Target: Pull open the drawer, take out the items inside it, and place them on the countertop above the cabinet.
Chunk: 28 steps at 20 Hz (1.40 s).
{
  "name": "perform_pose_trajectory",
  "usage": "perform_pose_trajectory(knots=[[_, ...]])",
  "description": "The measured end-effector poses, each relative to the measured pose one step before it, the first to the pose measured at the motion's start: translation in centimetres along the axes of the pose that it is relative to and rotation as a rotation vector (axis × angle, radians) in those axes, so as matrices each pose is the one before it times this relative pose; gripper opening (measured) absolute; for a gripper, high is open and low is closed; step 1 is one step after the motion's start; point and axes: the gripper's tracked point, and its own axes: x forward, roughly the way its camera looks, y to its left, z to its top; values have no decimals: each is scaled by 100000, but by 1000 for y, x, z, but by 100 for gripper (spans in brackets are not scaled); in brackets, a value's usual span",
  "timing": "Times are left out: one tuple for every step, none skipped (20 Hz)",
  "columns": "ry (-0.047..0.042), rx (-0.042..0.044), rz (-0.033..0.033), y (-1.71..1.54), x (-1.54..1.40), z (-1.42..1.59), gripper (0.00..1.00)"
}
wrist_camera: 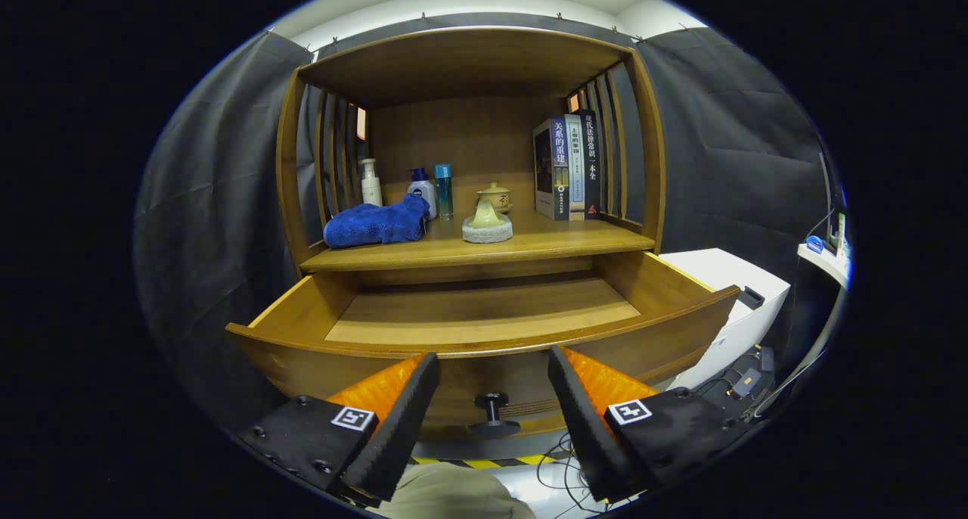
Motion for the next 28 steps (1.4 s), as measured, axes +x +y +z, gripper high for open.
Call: perform_pose_trajectory(knots=[[-97,-119,-67,20,332,157,97],[-39,41,-153,65,424,141,97],[123,147,-128,15,363,54,97],[196,241,-34,105,406,162,97],[170,190,86,50,431,147,97],[-86,319,267,108,423,272,97],[-399,240,322,110,412,380,97],[-171,125,189,171,332,306,97],[1397,-1149,401,17,469,-198,97],[-693,-368,-239,68,-96,242,97],[-647,-761,-253,-126,531,267,97],[685,-715,-90,5,166,-71,97],[-618,261,112,50,219,80,97],[372,289,67,-38,226,40,97],[243,624,72,-4,126,19,97],[170,617,37,-130,304,171,97],[164,218,5,97,263,20,97],[21,-56,-74,-11,317,46,97],[-14,-134,-120,-6,261,119,97],[-17,-158,-147,15,315,155,97],[17,-154,-116,8,277,77,97],[101,-25,-83,12,297,137,97],[86,190,-31,-53,377,42,97],[100,174,35,24,363,112,97],[-17,167,-3,-1,368,166,97],[103,105,30,-3,383,114,97],[-37,143,-20,-25,273,75,97],[-45,15,-51,-1,290,111,97]])
